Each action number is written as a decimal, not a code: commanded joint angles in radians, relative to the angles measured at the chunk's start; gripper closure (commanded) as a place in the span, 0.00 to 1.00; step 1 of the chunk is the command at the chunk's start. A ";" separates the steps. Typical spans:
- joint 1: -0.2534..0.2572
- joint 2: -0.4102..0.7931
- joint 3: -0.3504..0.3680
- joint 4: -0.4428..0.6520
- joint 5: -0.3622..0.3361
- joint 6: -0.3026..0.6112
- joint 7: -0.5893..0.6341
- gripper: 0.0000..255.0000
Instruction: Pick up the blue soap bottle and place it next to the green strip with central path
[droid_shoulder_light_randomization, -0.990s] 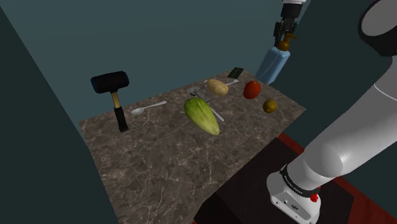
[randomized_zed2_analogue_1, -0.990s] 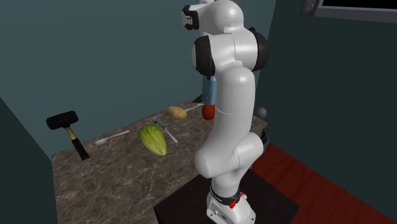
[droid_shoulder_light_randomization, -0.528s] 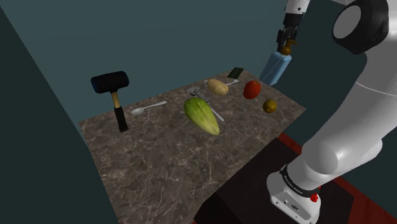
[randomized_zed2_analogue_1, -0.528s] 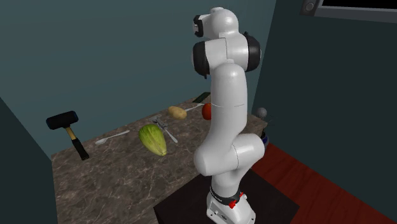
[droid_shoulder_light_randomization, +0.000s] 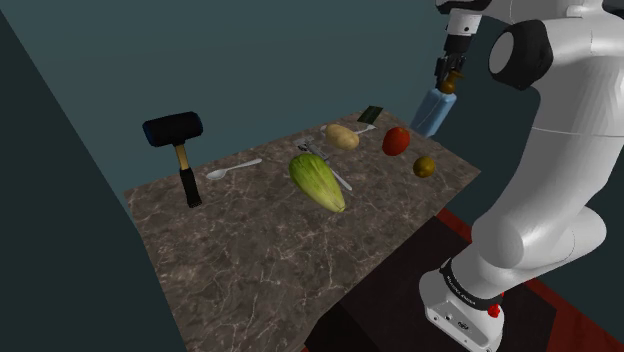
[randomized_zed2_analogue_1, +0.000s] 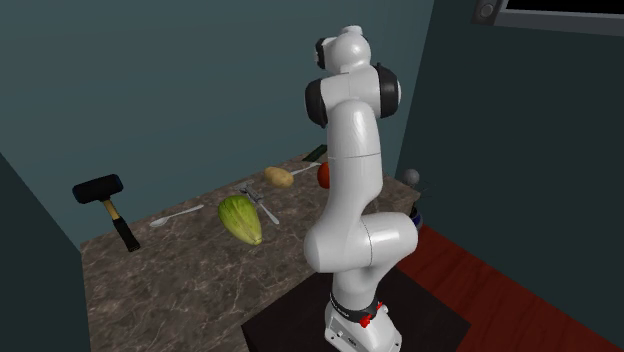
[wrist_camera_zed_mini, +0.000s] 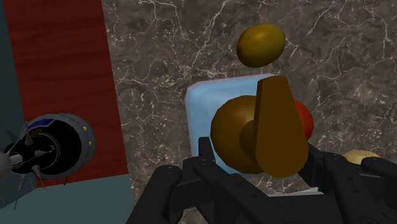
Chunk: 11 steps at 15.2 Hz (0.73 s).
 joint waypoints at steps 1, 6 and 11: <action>0.000 0.002 0.001 -0.023 0.001 0.025 0.000 1.00; 0.007 -0.001 0.002 -0.094 0.001 0.094 0.005 1.00; 0.011 0.004 0.005 -0.155 0.003 0.158 0.009 1.00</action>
